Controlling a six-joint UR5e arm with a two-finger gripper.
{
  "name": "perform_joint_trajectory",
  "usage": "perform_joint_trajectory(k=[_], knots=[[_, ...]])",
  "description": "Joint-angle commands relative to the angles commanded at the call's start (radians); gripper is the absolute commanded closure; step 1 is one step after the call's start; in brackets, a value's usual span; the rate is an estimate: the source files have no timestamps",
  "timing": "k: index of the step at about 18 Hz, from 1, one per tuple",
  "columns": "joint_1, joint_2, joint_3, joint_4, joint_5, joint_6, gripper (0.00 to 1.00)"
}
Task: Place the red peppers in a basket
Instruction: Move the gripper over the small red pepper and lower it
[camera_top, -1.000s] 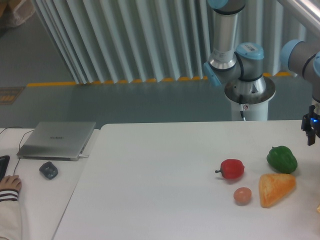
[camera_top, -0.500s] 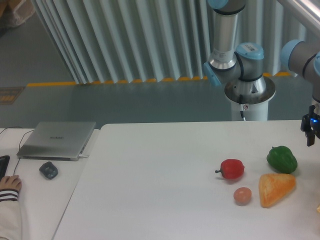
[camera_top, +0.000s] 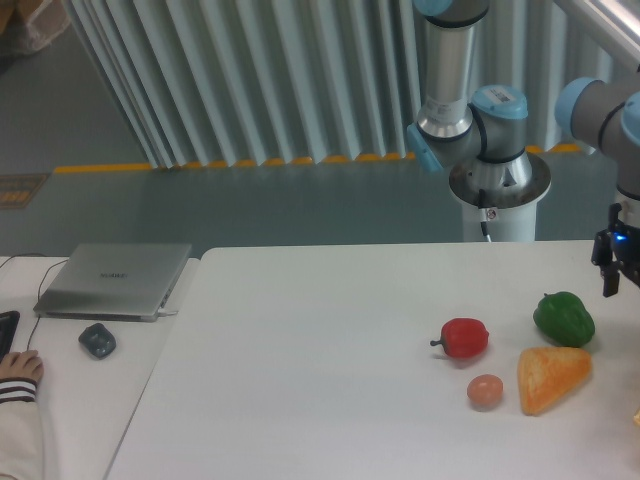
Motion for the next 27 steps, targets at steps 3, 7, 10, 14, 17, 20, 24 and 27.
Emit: perform_joint_trajectory(k=[3,7,10,14,17,20,24,27], knots=[[-0.134,-0.032,-0.009,0.005,-0.003,-0.284,0.00],[-0.235,-0.014,-0.145,0.076,0.003,-0.429,0.00],[-0.249,0.035,-0.202,0.063,0.067,-0.423,0.00],[-0.263,0.052,-0.221,-0.052,0.143,-0.421,0.00],[-0.275,0.028,-0.210,-0.051,0.144,-0.429,0.00],[-0.277,-0.002,-0.177,-0.049,0.144,-0.448,0.00],[-0.278,-0.023,-0.166,-0.043,0.141,-0.450,0.00],[-0.280,-0.043,-0.166,-0.029,0.141,-0.473,0.00]])
